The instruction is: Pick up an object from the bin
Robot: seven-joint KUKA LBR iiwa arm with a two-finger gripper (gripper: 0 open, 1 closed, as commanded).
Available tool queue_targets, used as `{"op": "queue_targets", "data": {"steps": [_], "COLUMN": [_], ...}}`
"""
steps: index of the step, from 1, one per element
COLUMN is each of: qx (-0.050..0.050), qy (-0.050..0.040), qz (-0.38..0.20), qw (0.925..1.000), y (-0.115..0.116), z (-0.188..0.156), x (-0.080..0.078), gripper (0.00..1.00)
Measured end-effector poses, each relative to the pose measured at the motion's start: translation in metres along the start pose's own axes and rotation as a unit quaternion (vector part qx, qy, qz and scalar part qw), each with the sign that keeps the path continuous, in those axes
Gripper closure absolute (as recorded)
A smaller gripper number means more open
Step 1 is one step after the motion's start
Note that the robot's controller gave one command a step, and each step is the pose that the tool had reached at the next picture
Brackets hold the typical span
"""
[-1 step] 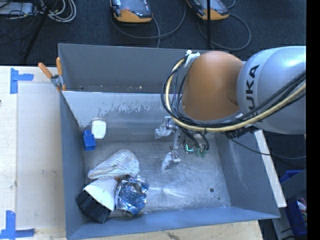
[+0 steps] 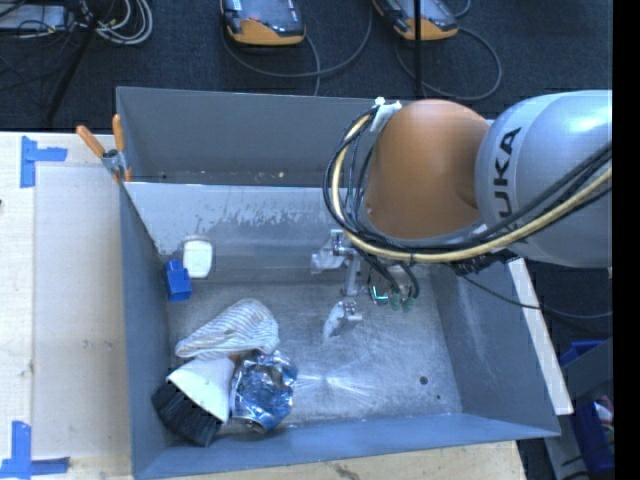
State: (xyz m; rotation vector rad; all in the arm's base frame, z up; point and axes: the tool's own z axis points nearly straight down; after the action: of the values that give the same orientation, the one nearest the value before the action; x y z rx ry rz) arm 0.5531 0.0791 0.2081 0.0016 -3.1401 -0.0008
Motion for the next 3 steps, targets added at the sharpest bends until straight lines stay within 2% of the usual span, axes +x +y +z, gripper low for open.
{"op": "queue_targets", "data": {"steps": [1,2,3], "qx": [0.000,-0.001,-0.001], "qy": [-0.0047,-0.0052,0.0024], "qz": [-0.007,-0.062,-0.135], "qw": [1.0000,0.9980,0.9909], "y": [0.032,0.055,0.048], "z": [0.037,0.104,0.129], "x": [-0.009,-0.046,-0.059], "gripper": [0.00,0.00,1.00]}}
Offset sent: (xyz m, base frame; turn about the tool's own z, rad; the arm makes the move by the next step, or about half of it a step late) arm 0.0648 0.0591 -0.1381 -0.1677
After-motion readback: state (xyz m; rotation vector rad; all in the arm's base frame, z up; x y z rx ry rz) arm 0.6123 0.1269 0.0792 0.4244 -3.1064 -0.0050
